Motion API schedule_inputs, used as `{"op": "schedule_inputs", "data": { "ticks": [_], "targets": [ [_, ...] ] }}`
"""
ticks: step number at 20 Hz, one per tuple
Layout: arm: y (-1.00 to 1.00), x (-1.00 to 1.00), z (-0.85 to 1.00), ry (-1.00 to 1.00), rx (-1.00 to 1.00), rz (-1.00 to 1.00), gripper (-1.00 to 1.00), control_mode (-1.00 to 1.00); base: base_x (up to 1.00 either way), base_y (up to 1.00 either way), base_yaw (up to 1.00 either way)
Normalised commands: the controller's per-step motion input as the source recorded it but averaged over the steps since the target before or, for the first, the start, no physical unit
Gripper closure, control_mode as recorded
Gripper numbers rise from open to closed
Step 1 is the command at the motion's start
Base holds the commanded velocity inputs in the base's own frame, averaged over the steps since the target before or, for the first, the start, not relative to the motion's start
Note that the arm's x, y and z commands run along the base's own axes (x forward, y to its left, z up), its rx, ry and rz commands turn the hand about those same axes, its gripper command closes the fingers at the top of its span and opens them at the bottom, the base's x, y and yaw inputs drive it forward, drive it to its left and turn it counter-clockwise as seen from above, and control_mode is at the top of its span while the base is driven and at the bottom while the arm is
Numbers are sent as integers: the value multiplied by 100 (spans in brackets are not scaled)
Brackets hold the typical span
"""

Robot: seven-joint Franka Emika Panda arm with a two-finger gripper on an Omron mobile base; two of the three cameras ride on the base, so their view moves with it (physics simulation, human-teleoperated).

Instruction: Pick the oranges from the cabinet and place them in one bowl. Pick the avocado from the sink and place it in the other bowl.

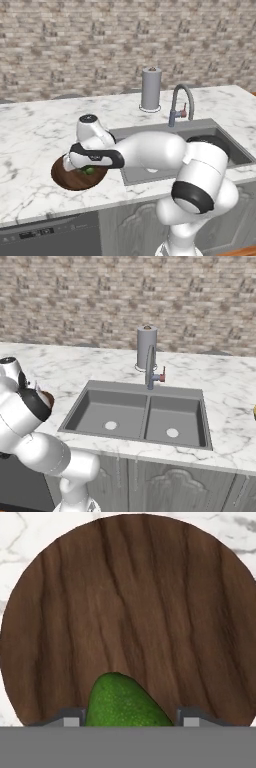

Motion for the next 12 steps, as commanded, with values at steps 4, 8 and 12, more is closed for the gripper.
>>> {"op": "schedule_inputs", "data": {
  "ticks": [4,8,12],
  "targets": [
    [8,1,-13,0,0,-1,100,-100,0,0,0],
    [8,0,-9,0,0,-1,100,-100,0,0,0],
    [7,1,-10,0,0,-1,100,-100,0,0,0]
  ]
}}
